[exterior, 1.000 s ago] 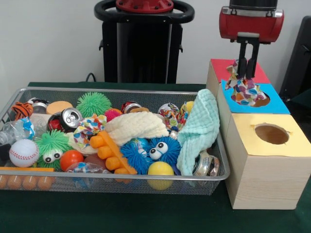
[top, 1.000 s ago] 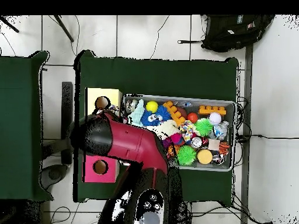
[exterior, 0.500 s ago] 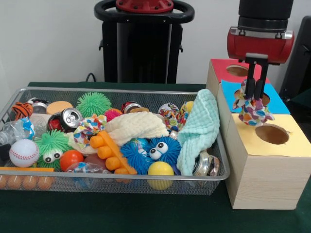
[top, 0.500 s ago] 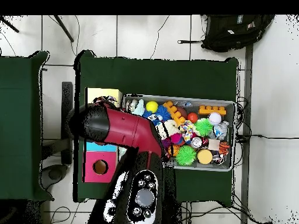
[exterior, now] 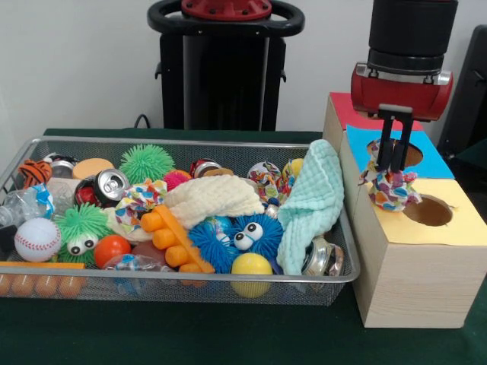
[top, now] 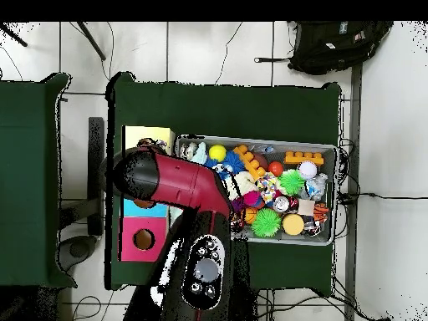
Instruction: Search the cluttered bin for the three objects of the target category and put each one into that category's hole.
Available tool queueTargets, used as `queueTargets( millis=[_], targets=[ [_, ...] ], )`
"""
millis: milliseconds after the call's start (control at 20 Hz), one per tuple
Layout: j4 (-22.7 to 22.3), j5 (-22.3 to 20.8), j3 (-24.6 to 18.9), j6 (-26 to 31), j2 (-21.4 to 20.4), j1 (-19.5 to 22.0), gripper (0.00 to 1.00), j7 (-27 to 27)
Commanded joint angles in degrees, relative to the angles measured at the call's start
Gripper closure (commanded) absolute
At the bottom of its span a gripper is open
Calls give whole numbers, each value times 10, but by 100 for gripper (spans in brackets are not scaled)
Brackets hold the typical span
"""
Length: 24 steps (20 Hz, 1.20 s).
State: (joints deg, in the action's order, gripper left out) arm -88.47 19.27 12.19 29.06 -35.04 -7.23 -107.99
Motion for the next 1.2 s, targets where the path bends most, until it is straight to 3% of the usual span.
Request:
queueTargets(
  millis=[50,500,1200],
  targets=[
    [27,29,-28,12,46,4,100,-143],
    [76,54,-3,31,78,-36,100,-192],
    [83,72,4,46,82,-46,100,-198]
  ],
)
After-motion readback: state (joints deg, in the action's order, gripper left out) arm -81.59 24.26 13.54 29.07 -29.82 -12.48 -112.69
